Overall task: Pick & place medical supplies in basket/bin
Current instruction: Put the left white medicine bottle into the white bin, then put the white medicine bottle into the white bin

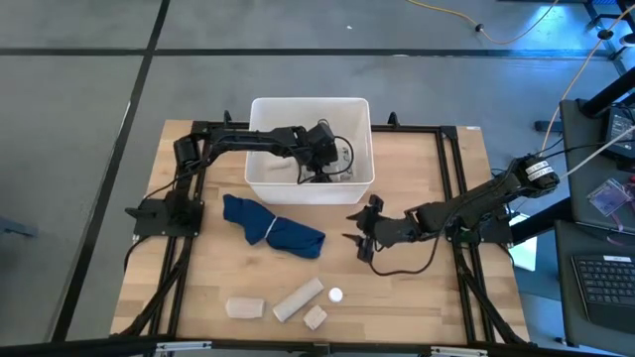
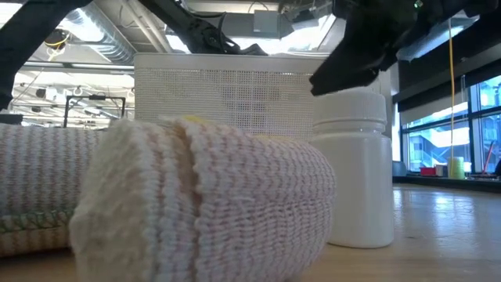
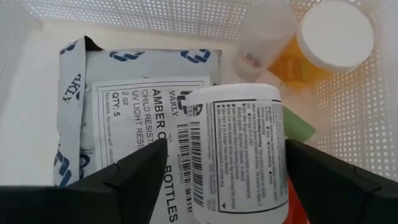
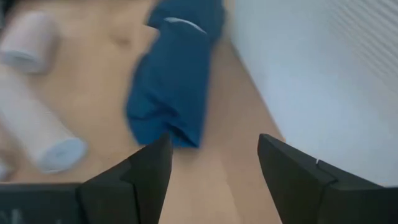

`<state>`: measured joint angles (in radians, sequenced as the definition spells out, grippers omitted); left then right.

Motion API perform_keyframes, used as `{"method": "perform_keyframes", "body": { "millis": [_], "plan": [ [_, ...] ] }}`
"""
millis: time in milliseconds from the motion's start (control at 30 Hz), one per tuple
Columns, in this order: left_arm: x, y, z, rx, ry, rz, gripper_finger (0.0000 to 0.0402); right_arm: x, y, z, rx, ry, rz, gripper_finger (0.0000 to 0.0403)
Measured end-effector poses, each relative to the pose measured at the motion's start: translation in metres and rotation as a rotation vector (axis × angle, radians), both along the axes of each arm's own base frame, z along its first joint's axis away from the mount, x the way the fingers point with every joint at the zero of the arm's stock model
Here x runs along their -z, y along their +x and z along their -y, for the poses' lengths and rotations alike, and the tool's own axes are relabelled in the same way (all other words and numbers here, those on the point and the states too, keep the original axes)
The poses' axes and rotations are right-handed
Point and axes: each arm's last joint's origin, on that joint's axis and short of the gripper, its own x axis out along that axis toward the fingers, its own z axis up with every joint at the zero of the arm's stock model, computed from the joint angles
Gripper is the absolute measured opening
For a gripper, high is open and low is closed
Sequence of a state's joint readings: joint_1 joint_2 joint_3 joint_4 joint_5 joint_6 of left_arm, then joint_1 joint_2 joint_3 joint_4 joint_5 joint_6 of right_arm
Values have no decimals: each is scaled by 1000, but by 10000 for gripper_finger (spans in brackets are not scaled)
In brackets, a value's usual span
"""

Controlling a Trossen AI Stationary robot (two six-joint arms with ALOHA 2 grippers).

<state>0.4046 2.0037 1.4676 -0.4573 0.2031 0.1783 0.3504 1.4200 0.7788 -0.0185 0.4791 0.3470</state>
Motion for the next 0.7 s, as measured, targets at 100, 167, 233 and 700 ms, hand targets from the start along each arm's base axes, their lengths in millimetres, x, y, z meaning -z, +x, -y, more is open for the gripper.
{"method": "perform_keyframes", "body": {
  "millis": [100, 167, 233, 700],
  "plan": [
    [-15, -2, -1, -8, 20, 28, 314, -4, 2, -4, -83, 29, 31, 237],
    [-31, -3, -1, -11, 36, 64, 314, -7, 3, -9, -143, 13, 57, 237],
    [-44, -6, 0, -12, 39, 97, 312, -10, 4, -14, -194, -12, 93, 237],
    [-105, -24, 9, -9, 99, 244, 311, -12, -3, -34, -264, -9, 114, 237]
  ]
}}
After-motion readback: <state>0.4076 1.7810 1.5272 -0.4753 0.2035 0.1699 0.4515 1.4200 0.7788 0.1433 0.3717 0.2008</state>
